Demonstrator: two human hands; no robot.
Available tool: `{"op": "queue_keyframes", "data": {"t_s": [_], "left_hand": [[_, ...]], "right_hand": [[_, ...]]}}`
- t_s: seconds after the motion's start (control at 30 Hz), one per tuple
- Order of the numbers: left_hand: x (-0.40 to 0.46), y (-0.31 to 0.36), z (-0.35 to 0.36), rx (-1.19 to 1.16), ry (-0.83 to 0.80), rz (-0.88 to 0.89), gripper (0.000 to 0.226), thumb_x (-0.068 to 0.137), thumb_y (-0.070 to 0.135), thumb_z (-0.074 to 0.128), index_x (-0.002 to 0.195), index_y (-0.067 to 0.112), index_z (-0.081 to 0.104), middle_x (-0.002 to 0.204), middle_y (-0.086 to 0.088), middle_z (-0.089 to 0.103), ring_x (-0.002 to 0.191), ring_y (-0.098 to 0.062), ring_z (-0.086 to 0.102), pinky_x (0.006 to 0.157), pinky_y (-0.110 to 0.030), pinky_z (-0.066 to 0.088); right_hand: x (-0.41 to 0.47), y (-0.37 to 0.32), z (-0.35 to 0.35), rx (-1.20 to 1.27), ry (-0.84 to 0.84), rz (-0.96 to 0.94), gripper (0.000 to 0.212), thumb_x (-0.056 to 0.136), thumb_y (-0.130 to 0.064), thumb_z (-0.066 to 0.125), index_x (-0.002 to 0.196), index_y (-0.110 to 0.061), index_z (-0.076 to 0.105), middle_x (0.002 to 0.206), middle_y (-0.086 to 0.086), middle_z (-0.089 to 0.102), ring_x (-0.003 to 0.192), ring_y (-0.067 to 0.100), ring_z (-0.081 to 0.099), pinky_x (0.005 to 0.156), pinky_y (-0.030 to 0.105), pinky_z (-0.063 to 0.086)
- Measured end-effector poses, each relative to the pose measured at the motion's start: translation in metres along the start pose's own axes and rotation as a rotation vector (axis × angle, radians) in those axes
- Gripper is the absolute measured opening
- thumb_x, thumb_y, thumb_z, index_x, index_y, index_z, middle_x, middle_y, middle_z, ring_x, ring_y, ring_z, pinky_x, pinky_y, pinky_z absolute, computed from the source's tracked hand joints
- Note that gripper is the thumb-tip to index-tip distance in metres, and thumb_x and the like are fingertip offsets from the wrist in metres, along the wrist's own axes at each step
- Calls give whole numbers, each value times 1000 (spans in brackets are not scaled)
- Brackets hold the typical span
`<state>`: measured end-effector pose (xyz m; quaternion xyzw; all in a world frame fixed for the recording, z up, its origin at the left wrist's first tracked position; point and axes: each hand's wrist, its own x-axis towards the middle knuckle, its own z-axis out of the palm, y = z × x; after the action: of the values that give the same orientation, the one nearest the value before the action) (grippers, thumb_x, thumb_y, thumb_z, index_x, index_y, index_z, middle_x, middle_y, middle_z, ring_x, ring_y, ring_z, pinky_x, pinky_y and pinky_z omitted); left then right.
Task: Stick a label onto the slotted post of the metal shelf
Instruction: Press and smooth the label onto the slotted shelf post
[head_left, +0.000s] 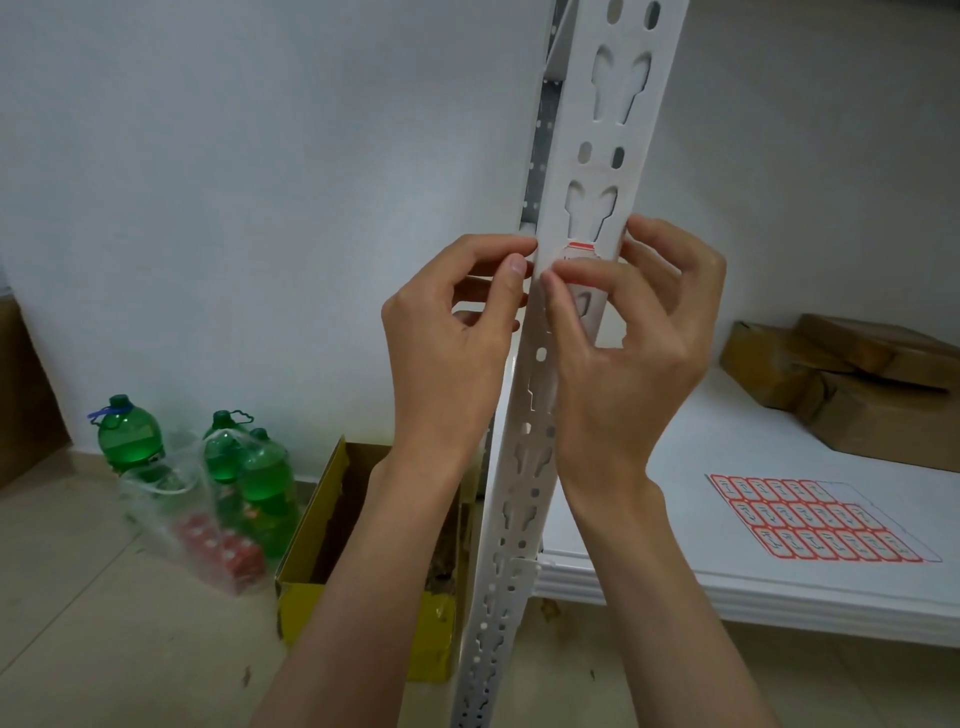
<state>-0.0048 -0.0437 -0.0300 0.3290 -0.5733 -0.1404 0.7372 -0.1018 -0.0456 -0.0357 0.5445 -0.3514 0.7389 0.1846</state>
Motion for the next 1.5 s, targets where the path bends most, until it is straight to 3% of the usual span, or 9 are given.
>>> {"op": "queue_keyframes", "data": {"t_s": [0.23, 0.77, 0.87, 1.03, 1.2, 1.5], "left_hand": [[-1, 1, -1, 9, -3, 9, 20, 98, 20, 61, 112, 12, 73, 104, 2, 74, 93, -15, 71, 75, -34, 63], [0, 2, -5, 47, -17, 54, 18, 97, 18, 63, 111, 12, 73, 104, 2, 74, 95, -13, 70, 74, -33, 63], [1, 1, -5, 60, -22, 58, 19, 96, 19, 64, 111, 13, 73, 106, 2, 73, 94, -15, 71, 75, -32, 63], [0, 1, -3, 69, -11, 54, 17, 97, 20, 64, 111, 15, 73, 105, 4, 73, 93, -13, 71, 75, -31, 63], [-1, 1, -2, 63, -7, 56, 17, 97, 21, 64, 110, 16, 72, 105, 4, 73, 94, -13, 71, 74, -31, 63], [-1, 2, -3, 58, -3, 71, 16, 97, 17, 63, 109, 12, 73, 102, 3, 73, 93, -10, 70, 74, -30, 63]], "right_hand": [[-1, -9, 5, 14, 26, 74, 6, 85, -14, 80, 87, -10, 75, 121, 17, 60, 115, 12, 54, 93, 3, 41], [5, -4, 9, -61, 27, 77, 14, 83, -24, 78, 86, -11, 73, 118, 14, 60, 98, -4, 50, 87, 4, 45], [7, 2, 6, -26, 34, 74, 13, 85, -21, 77, 89, -9, 73, 114, 12, 61, 99, -6, 52, 84, 10, 51], [0, 6, 2, 42, 34, 50, 10, 88, -15, 77, 92, -7, 74, 115, 10, 62, 110, 8, 57, 88, 26, 58], [-7, 2, 3, 63, 22, 70, 13, 84, -14, 83, 92, -6, 76, 121, 18, 61, 119, 14, 57, 97, 13, 48], [-7, -11, 11, 74, 84, 159, 7, 85, -16, 81, 88, -12, 76, 119, 13, 60, 111, 7, 55, 91, 5, 44]]}}
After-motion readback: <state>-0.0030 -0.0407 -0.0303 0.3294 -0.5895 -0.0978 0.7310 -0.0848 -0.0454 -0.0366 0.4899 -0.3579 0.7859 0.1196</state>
